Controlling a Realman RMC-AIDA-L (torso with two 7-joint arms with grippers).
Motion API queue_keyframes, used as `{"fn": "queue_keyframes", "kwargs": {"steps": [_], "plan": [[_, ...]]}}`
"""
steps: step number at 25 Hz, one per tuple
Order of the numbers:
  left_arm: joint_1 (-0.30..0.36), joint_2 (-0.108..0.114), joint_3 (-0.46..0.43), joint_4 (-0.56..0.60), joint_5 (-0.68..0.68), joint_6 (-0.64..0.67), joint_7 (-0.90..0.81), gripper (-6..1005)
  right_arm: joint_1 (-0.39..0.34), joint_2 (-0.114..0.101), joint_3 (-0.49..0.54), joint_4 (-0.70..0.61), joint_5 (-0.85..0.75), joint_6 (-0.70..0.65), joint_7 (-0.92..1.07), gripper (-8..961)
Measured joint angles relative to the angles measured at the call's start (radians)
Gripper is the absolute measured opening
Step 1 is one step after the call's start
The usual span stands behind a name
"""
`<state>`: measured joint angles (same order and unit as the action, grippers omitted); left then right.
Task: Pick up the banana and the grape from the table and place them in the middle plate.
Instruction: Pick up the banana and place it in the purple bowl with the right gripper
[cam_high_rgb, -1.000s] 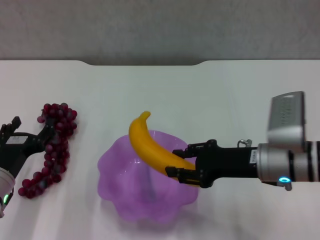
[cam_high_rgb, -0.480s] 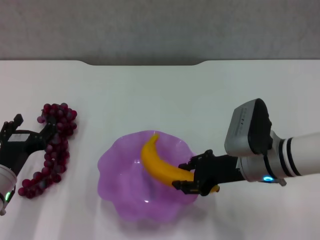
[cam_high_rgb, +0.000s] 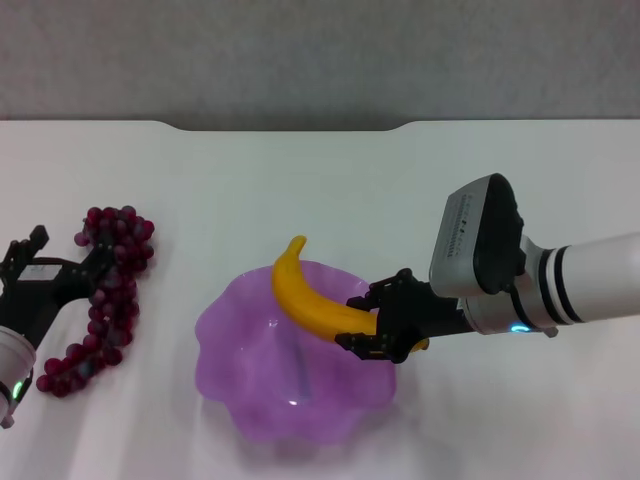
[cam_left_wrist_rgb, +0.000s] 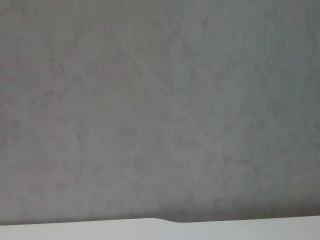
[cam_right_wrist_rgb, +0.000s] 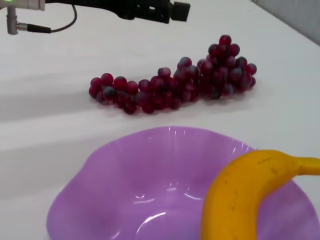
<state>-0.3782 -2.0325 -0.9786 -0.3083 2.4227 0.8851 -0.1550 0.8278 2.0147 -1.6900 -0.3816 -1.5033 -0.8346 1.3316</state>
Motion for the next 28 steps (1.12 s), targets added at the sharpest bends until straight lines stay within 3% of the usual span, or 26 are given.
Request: {"fn": "queue_keyframes", "kwargs": {"steps": [9,28], "plan": [[-0.001,-0.002,0.000,0.000,0.001,0.004,-0.009,877,-0.004,0.007,-0.071,0.000,0.008,0.005,-0.005,573],[0.002,-0.002,0.000,-0.001,-0.002,0.008,-0.009,876,-0.016,0.010,-0.112,0.000,0.013,0.021,0.008,591]]}}
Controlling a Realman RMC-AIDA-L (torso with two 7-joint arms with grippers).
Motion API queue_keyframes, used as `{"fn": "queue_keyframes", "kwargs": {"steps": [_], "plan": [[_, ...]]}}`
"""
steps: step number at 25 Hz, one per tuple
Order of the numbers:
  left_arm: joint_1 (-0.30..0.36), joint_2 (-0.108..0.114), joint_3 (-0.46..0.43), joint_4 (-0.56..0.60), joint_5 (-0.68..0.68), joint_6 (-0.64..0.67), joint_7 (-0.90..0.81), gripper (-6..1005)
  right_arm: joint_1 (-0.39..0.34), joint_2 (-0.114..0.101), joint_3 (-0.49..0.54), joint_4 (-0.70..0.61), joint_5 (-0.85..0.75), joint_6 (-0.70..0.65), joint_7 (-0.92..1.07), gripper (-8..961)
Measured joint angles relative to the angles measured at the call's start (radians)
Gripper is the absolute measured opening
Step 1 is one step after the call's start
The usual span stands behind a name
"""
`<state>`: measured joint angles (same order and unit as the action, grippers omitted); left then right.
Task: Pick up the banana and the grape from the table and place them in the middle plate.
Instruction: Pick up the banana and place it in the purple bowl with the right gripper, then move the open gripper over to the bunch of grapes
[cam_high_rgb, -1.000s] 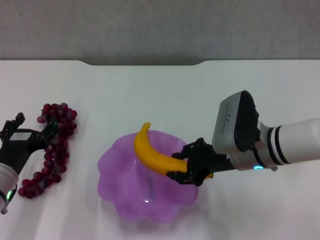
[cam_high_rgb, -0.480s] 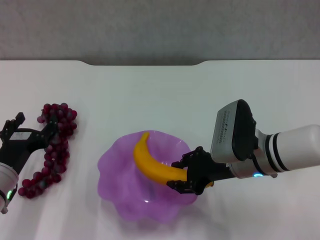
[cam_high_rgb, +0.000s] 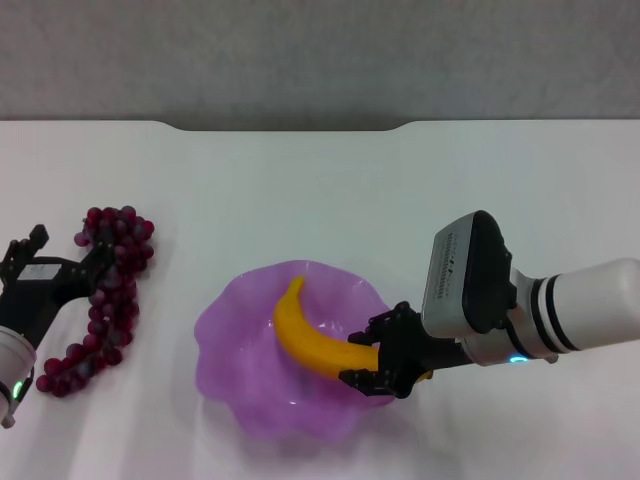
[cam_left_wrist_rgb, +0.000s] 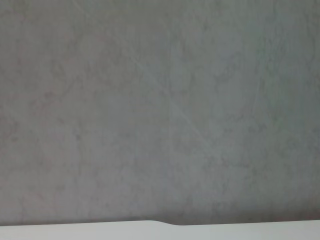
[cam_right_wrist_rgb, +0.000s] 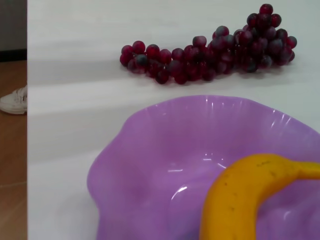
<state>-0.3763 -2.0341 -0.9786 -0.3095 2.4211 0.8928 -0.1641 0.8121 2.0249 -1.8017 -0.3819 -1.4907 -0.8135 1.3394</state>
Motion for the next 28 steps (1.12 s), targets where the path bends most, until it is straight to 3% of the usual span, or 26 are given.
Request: {"fn": "queue_keyframes", "kwargs": {"steps": [13,16,21,28], "plan": [[0.001,0.000,0.000,0.000,0.001,0.001,0.000,876,-0.002,0.003,-0.044,-0.016,0.013,0.038,0.052,604],[0.002,0.000,0.000,0.000,0.001,-0.002,0.000,876,-0.002,0.001,-0.047,-0.044,0.022,0.037,0.056,821],[0.006,0.000,0.000,0.000,0.001,-0.003,0.000,876,-0.003,-0.004,-0.049,-0.111,0.026,0.032,0.060,870],[0.012,0.000,0.000,0.007,-0.001,-0.005,0.000,876,-0.040,-0.012,-0.024,-0.252,0.026,0.040,0.128,855]]}}
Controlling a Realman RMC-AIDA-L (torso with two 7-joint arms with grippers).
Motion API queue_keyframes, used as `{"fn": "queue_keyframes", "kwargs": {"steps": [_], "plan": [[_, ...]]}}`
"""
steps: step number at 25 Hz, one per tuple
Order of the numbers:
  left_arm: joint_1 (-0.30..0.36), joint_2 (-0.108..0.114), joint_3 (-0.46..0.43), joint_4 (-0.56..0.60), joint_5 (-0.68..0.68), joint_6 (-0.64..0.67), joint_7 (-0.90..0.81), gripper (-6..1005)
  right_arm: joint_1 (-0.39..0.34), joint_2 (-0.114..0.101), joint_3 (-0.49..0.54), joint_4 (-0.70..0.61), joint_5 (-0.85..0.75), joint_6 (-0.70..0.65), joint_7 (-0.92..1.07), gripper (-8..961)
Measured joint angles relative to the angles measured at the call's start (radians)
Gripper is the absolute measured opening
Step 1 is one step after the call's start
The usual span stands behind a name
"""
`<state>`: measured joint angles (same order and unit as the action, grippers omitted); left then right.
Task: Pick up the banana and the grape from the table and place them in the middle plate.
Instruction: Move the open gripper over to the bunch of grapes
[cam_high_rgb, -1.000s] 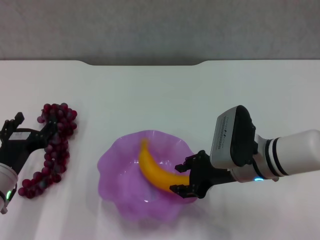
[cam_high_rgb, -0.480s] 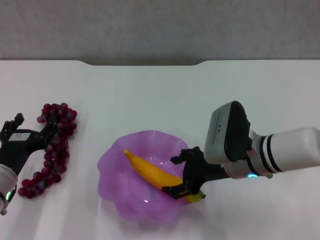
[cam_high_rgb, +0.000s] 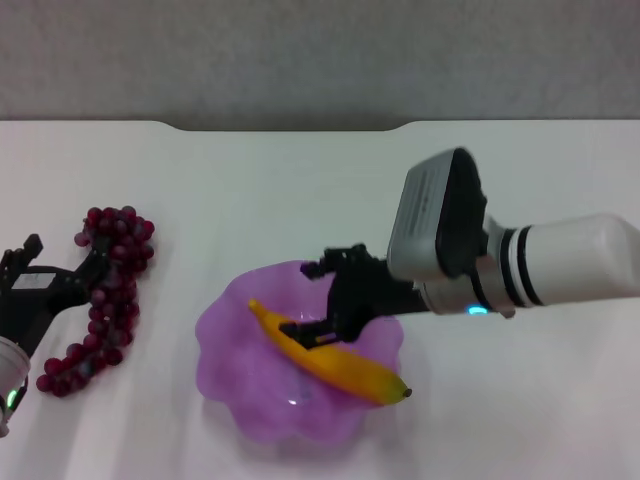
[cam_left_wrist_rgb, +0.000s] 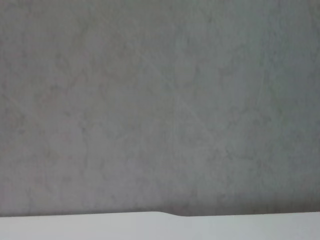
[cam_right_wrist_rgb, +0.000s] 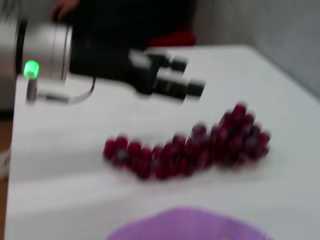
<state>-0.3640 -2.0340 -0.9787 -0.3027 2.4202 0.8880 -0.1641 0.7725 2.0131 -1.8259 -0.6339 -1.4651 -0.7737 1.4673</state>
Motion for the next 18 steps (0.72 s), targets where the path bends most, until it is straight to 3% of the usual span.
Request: {"fn": "queue_keyframes", "kwargs": {"steps": [4,7,15,18], "plan": [[0.001,0.000,0.000,0.001,-0.001,0.000,0.000,876,-0.067,-0.003,0.031,-0.103,-0.011,0.025,0.003,847],[0.003,-0.001,0.000,0.001,-0.001,0.000,0.000,876,-0.122,-0.003,0.048,-0.169,-0.034,0.072,-0.014,784],[0.004,0.000,0.000,0.001,0.004,-0.001,0.000,875,-0.369,-0.002,0.145,-0.464,-0.097,0.242,-0.022,616],[0.004,0.000,0.000,0.001,0.005,-0.002,0.000,875,-0.456,-0.002,0.193,-0.574,-0.099,0.293,-0.022,370]]}}
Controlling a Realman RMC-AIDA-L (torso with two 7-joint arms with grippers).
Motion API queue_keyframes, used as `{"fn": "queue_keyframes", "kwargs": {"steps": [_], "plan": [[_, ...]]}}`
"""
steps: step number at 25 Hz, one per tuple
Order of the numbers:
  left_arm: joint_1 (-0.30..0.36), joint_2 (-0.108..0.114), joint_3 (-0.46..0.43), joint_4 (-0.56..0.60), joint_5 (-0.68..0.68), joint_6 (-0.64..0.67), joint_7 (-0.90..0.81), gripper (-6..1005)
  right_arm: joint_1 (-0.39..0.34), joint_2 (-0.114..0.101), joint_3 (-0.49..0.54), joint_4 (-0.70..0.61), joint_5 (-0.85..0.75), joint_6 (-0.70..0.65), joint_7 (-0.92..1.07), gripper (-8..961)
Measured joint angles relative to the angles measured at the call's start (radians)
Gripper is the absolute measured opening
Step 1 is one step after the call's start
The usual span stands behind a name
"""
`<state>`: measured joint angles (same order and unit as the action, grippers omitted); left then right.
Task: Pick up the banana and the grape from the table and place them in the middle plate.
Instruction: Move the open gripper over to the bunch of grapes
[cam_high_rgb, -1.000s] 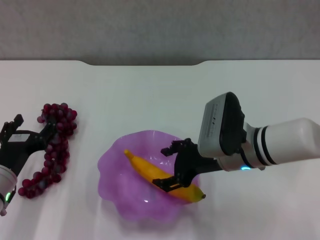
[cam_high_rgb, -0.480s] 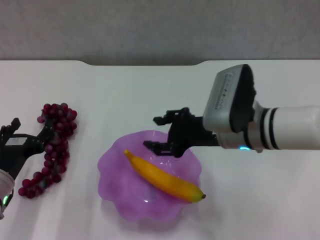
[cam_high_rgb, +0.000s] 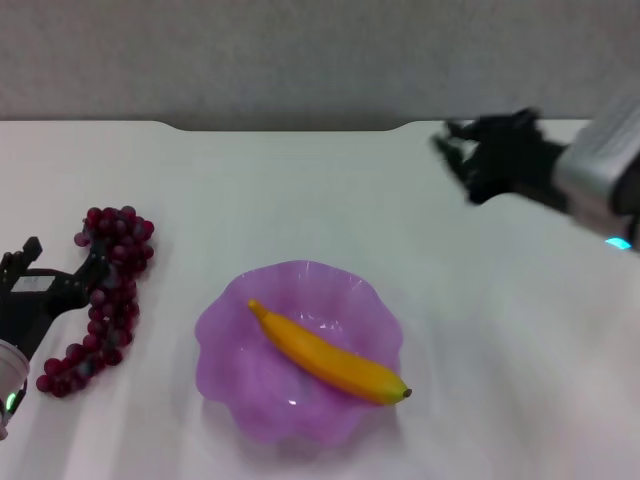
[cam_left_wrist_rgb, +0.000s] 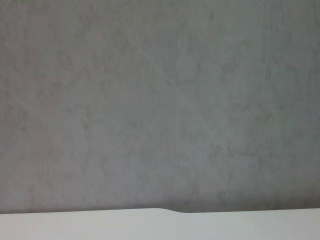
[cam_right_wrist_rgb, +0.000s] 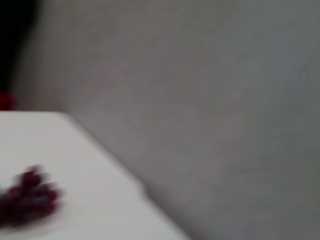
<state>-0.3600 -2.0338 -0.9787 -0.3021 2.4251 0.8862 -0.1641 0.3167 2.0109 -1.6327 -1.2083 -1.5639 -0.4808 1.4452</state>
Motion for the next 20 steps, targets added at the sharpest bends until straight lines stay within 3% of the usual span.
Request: {"fn": "queue_keyframes", "kwargs": {"steps": [5,11,16,20], "plan": [[0.001,-0.001,0.001,0.001,0.002,-0.001,0.000,875,-0.120,0.003,0.076,-0.116,0.009,0.102,0.000,159],[0.002,0.001,0.028,0.002,0.003,-0.001,0.000,875,-0.229,0.003,0.143,-0.171,0.151,0.249,0.000,21],[0.003,0.000,0.028,0.002,0.003,-0.001,-0.016,875,-0.267,0.005,0.253,-0.103,0.308,0.150,-0.063,24],[-0.004,0.005,0.042,0.002,0.003,-0.006,-0.108,875,-0.264,0.007,0.402,0.139,0.683,-0.118,-0.363,24]]}}
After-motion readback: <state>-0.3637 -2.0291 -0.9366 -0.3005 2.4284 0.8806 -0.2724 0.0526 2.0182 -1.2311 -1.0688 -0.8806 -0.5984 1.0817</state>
